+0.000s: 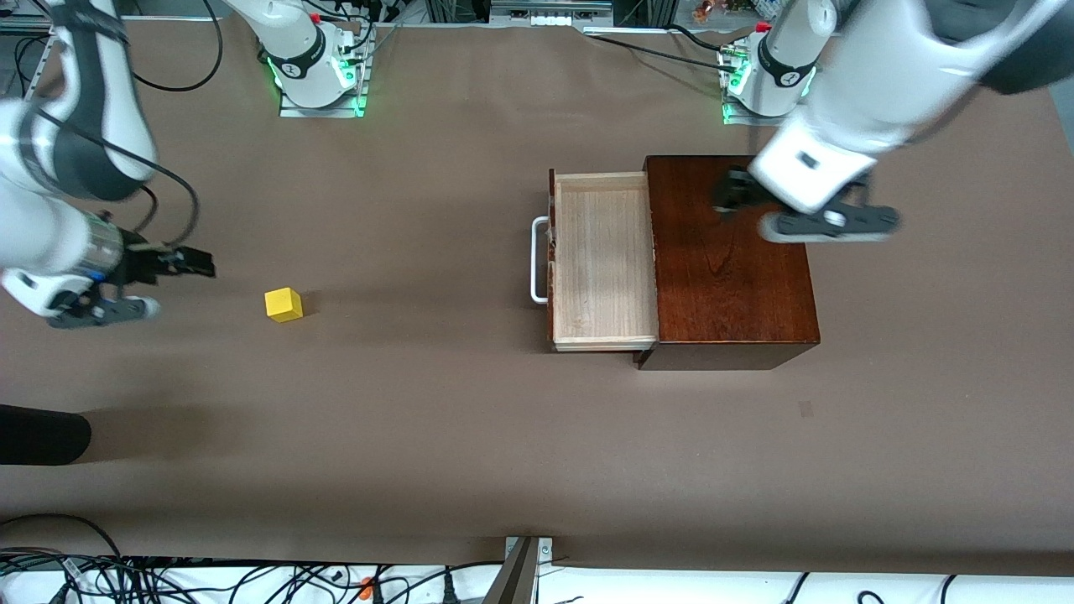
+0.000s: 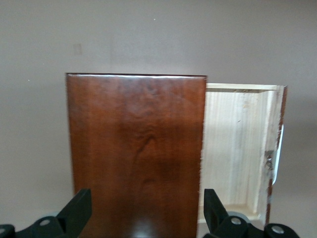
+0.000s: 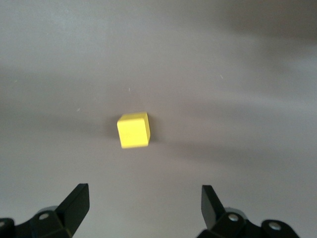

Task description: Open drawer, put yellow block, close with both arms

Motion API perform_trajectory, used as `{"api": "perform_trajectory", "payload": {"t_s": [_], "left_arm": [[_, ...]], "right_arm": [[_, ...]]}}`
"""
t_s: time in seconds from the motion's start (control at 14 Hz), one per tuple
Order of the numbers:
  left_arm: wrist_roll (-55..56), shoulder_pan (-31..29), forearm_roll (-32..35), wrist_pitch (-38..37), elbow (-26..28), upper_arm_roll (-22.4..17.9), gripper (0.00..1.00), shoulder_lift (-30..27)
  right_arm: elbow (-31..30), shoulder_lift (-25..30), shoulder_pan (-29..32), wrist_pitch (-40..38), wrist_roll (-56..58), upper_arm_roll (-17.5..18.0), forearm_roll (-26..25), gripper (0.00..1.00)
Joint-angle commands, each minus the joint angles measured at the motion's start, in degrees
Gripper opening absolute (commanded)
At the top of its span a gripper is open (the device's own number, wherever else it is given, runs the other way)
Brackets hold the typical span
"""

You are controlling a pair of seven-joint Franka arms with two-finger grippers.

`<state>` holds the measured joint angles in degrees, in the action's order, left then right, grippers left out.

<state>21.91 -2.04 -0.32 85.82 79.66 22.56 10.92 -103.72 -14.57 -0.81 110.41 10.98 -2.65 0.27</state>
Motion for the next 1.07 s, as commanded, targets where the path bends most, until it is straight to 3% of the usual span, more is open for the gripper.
{"api": "perform_trajectory", "payload": {"t_s": [0.0, 0.14, 0.36, 1.0], "left_arm": [[-11.3, 4.2, -3.8, -3.4, 2.4, -13.0, 1.0, -5.0], [-17.1, 4.9, -3.8, -4.4, 3.0, -18.0, 1.0, -6.2], [-21.9, 7.7, -3.7, -4.7, 4.5, -24.9, 1.0, -7.5], [-22.1, 5.9, -2.9, 1.9, 7.0, -24.3, 1.0, -7.4]], "right_arm": [[-9.7, 0.3, -0.2, 12.3, 4.0, 0.4, 0.3, 1.0], [-15.3, -1.7, -0.2, 23.2, 8.5, 0.4, 0.3, 1.0], [-17.7, -3.1, -0.2, 27.4, 10.7, 1.6, 0.6, 1.0], [-18.0, -8.3, -0.2, 29.2, 10.6, 2.7, 1.0, 1.0]]}}
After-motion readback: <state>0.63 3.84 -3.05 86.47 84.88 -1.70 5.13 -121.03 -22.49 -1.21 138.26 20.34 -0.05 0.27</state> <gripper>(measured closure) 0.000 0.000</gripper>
